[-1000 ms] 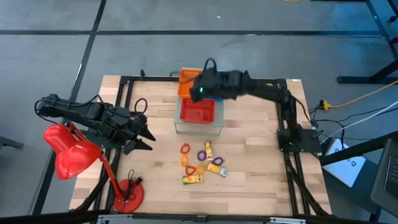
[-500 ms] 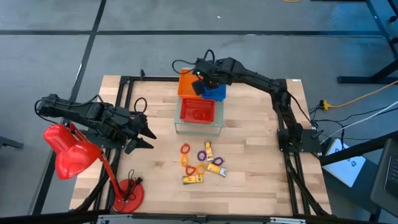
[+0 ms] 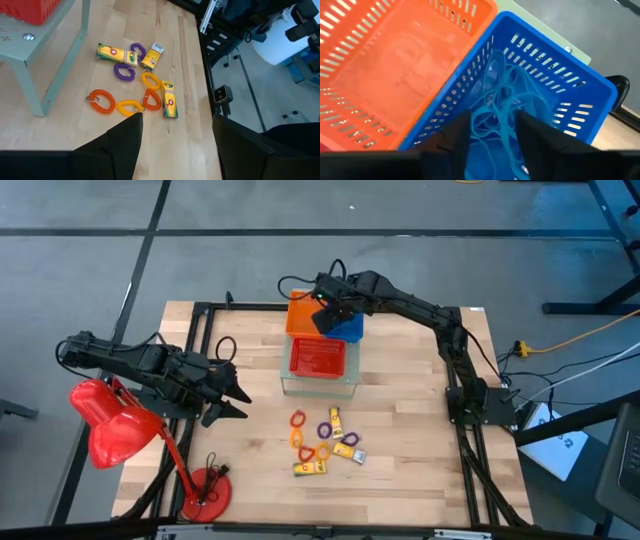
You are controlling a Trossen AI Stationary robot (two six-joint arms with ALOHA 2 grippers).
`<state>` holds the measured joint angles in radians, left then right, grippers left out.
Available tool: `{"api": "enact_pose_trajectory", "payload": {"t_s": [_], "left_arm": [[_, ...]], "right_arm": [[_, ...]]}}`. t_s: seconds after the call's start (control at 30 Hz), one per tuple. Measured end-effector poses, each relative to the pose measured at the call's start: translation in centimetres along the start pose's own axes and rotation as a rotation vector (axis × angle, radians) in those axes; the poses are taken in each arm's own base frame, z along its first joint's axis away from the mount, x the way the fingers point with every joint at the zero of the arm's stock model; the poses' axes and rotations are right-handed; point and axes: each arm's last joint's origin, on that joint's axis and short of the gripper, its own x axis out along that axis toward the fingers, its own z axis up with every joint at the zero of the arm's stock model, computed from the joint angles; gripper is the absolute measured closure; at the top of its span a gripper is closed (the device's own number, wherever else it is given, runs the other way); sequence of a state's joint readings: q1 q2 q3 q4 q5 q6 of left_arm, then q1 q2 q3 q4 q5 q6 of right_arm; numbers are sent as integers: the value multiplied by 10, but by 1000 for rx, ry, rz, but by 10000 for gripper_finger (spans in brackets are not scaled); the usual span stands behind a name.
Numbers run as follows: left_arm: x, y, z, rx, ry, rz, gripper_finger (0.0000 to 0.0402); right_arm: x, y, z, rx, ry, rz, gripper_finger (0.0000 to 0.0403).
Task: Pick & Place Office Desk Supplies
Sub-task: Put the blue rubber band into the blue bin, then put the yellow crayon box into the orange bin
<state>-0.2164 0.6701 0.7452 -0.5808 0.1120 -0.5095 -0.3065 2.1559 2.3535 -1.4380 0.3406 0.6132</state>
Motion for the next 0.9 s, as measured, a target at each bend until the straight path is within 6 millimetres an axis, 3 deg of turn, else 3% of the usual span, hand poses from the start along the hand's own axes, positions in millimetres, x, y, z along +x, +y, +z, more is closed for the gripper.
{"api": "enact_pose_trajectory", "payload": {"t_s": [0.17,0.33,0.43,0.53,0.7,0.9], "left_arm": [[0,0,0,-4,1,0,162],[0,0,0,-5,1,-2,162],[0,0,0,-11,5,-10,162],[0,0,0,-6,6,-9,162],[0,1,-3,38,35,7,162],[0,4,-6,69,58,47,162]], "right_arm": [[-13,-3,-2,6,-25,11,203],[-35,0,-10,-8,-66,26,204],[-58,6,-22,-13,-82,92,210],[-80,20,-42,-42,-82,140,215],[-100,47,-89,-102,-5,137,216],[-109,87,-146,-64,56,160,217]]}}
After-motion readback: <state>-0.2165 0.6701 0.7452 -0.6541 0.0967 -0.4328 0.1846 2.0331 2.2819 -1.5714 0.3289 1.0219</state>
